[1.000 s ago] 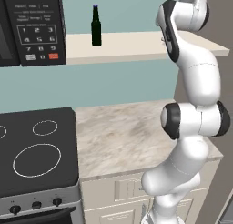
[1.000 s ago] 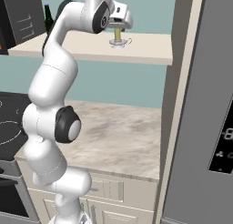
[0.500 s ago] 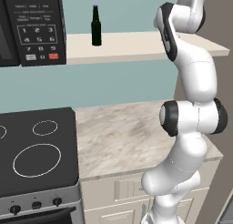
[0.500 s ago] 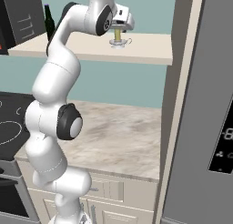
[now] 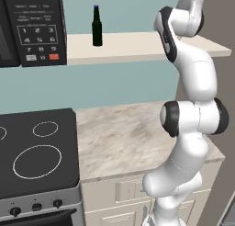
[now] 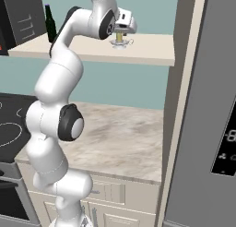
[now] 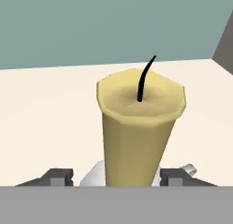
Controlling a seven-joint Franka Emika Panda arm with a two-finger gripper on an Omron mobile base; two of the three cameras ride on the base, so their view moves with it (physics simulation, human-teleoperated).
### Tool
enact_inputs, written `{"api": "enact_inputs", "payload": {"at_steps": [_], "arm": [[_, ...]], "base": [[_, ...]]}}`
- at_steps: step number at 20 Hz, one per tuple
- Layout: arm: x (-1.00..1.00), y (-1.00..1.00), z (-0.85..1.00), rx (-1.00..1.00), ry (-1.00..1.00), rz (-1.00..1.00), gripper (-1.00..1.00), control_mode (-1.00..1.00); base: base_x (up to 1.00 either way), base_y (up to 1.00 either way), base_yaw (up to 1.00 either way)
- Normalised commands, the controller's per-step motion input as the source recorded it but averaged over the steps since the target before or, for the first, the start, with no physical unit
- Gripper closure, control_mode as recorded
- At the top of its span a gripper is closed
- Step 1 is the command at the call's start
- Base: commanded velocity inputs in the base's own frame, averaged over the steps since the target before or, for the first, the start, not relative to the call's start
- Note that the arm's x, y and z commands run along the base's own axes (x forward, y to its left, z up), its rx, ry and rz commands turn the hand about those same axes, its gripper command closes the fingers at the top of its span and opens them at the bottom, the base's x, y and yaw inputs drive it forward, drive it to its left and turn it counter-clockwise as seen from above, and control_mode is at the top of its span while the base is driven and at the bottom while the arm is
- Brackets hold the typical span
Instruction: Get the candle and the beer from the cabinet and move them to the dining counter.
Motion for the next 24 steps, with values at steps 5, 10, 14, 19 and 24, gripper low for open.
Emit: {"api": "enact_inputs", "payload": {"at_steps": [5, 10, 14, 19, 24], "arm": [[0.23, -0.14, -0.22, 0.0, -0.01, 0.0, 1.0, -1.0], [0.27, -0.13, -0.16, 0.0, -0.01, 0.0, 1.0, -1.0], [-0.14, -0.01, 0.07, 0.0, -0.14, 0.06, 1.0, -1.0], [-0.72, 0.18, 0.04, 0.0, -0.3, 0.07, 1.0, -1.0], [-0.8, 0.34, -0.1, 0.0, -0.23, 0.01, 1.0, -1.0]], "base": [[0.0, 0.0, 0.0], [0.0, 0.0, 0.0], [0.0, 0.0, 0.0], [0.0, 0.0, 0.0], [0.0, 0.0, 0.0]]}}
